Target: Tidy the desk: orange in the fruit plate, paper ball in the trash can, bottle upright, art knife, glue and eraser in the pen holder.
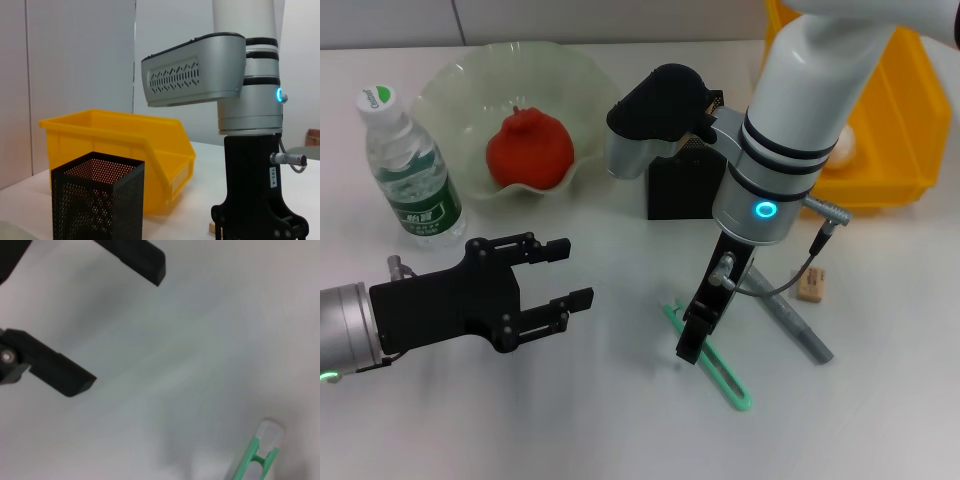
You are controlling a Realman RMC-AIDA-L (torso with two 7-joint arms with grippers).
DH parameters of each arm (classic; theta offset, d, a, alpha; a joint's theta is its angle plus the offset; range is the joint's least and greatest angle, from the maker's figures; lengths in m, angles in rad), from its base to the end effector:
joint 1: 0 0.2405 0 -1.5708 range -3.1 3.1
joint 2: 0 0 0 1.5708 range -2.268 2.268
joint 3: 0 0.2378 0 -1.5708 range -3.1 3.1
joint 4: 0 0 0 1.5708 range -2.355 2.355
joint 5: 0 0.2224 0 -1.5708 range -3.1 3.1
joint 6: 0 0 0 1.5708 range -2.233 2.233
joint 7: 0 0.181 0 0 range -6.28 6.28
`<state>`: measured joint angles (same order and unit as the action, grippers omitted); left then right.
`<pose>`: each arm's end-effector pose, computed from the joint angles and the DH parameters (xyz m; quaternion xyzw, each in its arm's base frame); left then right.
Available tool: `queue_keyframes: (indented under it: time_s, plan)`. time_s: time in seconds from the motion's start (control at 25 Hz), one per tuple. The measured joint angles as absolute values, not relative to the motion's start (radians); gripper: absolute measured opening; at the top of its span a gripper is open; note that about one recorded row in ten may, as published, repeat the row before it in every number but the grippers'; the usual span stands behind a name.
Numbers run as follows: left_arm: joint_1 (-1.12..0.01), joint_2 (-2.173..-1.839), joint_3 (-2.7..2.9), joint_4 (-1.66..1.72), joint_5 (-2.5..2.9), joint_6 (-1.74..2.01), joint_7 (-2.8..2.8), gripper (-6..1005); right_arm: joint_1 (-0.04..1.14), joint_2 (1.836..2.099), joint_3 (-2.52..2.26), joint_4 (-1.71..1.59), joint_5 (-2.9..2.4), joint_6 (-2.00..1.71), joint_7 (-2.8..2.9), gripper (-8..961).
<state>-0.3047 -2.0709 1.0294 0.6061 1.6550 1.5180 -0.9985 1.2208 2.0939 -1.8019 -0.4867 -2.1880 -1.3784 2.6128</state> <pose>-0.2649 0.2881 -0.0504 -0.9444 -0.1137 -0.2659 0.1563 0.1315 0.3466 -0.1438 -0.9071 0.2869 -0.3080 0.0047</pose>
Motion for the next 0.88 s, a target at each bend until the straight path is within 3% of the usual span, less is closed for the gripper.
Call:
queue_keyframes:
  time_s: [0.88]
  plan:
    - [-0.329,-2.071,1.027,0.569,1.654,1.498,-0.984,604,1.228,2.094,-1.835,-0.49,-2.211,-1.339,2.633,664]
